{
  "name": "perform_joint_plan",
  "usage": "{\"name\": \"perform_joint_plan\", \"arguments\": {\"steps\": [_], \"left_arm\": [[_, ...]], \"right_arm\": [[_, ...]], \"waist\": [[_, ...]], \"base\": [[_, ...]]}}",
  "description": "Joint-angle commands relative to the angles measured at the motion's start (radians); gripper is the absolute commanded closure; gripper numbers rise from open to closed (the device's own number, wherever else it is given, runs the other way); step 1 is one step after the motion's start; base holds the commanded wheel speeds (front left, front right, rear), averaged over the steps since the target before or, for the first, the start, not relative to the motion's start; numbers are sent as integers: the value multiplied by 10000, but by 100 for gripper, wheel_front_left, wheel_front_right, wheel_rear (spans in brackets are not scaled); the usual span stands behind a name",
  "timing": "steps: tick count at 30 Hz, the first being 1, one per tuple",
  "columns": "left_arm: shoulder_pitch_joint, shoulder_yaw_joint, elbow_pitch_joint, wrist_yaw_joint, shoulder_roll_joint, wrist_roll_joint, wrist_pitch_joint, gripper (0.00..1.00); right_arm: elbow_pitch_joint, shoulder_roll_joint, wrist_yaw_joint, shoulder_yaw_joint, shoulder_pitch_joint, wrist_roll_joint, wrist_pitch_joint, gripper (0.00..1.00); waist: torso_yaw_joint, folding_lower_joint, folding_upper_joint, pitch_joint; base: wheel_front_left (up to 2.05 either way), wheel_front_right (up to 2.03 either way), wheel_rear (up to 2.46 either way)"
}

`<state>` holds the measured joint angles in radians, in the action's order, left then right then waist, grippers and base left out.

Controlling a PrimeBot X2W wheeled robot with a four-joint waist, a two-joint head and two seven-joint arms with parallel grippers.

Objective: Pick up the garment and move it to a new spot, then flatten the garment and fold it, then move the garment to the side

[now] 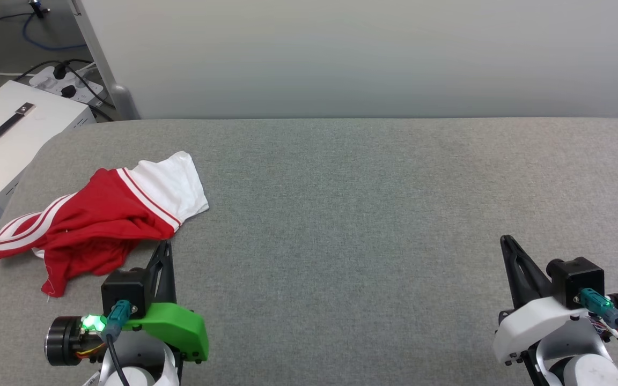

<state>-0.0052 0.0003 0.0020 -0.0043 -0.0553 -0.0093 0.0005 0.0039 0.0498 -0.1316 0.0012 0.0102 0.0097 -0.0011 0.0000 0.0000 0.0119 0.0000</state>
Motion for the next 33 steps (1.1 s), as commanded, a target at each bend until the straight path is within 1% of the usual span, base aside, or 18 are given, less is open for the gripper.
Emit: {"name": "perform_joint_plan", "arguments": {"steps": [1, 33], "left_arm": [[52, -3, -20, 43, 51, 93, -5, 100], [52, -3, -20, 43, 51, 93, -5, 100]], "right_arm": [[-39, 4, 9, -12, -102, -97, 11, 100], [-39, 4, 9, -12, -102, -97, 11, 100]], "waist": [[0, 0, -119, 0], [0, 0, -119, 0]], "base": [[0, 0, 0], [0, 0, 0]]}}
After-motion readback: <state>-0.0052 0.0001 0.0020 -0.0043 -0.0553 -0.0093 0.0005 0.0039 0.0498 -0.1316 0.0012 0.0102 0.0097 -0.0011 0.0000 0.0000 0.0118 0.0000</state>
